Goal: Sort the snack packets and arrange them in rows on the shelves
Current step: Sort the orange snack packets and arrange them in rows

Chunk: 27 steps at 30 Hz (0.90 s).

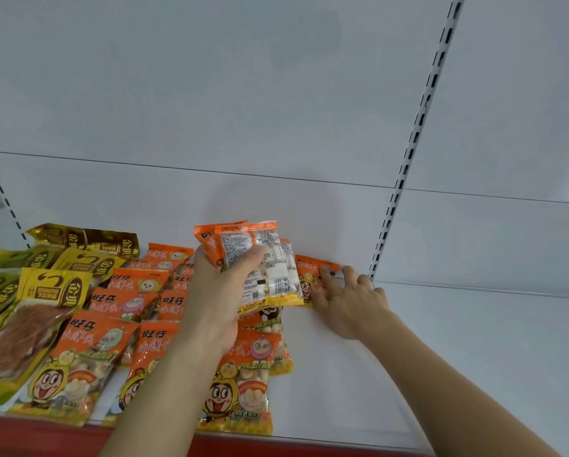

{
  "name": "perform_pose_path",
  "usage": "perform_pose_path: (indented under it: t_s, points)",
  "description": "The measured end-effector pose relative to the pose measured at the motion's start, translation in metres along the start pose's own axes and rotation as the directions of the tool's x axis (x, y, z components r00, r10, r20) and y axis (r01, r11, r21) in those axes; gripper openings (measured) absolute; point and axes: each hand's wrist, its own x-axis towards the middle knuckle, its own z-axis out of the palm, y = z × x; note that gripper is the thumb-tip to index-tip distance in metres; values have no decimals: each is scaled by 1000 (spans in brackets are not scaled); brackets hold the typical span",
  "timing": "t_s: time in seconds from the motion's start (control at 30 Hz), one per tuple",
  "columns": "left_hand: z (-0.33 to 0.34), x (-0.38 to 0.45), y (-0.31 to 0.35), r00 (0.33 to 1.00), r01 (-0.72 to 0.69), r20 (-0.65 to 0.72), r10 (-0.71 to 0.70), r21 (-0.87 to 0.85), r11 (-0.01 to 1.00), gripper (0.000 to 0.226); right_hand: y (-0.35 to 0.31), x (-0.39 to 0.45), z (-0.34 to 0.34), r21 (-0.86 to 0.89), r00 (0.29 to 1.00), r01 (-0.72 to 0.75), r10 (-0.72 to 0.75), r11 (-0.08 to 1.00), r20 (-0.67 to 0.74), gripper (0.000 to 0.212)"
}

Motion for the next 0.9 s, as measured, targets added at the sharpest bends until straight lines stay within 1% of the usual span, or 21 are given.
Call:
perform_pose_path:
  t_s: [0.1,0.17,0.23,0.27,0.3,0.33,0.37,0.4,0.43,0.47,0.5,0.53,0.57,0.6,0.63,0.7,0.77,0.83,0.87,0.9]
  points:
    - [3,-2,-2,1000,3,9,-3,1,1000,38,3,0,-7,14,999,18,-18,1000,35,58]
    - [5,-2,-3,999,3,32,-3,7,1000,35,4,-1,-7,70,1000,0,-1,998,9,56]
    - [8,-2,-5,998,0,56,-1,19,1000,37,4,-7,-12,204,994,-19,41,979,-105,53]
    - [9,-1,-6,998,-2,60,1,25,1000,41,1,-11,-16,325,977,-5,75,946,-202,48]
    - [10,-1,-7,998,-7,62,5,30,1000,44,-1,-16,-22,436,950,29,111,899,-292,38]
    - [12,0,-8,998,-12,68,9,38,999,46,-4,-21,-29,563,930,70,151,823,-336,29]
    - [13,0,-9,997,-18,75,14,51,999,48,-11,-32,-36,703,925,106,190,703,-329,32]
    - [15,-2,-9,997,-29,78,24,65,997,50,-17,-42,-42,826,928,150,211,543,-307,37]
    - [17,-3,-10,996,-41,77,35,80,996,54,-23,-53,-48,884,936,193,191,427,-297,39]
    - [20,-4,-10,996,-50,74,43,90,995,59,-28,-60,-48,874,940,236,128,426,-316,40]
    - [21,-5,-11,997,-49,71,43,86,995,62,-33,-65,-46,847,946,264,46,461,-320,41]
    - [23,-7,-11,997,-39,73,34,68,997,61,-34,-66,-42,845,954,262,9,467,-301,37]
    - [25,-8,-11,997,-19,73,16,42,999,59,-36,-67,-40,874,961,243,14,420,-274,27]
    - [26,-9,-10,997,3,74,-4,16,1000,60,-35,-66,-40,902,964,230,41,366,-263,19]
    - [26,-10,-9,997,19,79,-19,-3,1000,61,-34,-67,-41,916,959,234,76,327,-272,16]
    - [26,-11,-7,994,39,104,-38,-8,999,63,-30,-66,-42,939,951,232,143,254,-274,16]
    - [25,-12,-6,989,40,140,-42,17,999,57,-28,-65,-44,964,944,216,218,156,-247,16]
    - [24,-12,-7,985,23,167,-31,50,998,50,-27,-63,-46,982,937,186,293,41,-190,19]
    - [24,-11,-7,985,21,170,-31,58,998,50,-27,-62,-47,987,941,161,304,-12,-150,21]
    - [23,-11,-8,986,24,165,-34,62,998,49,-27,-63,-47,989,947,143,296,-37,-126,22]
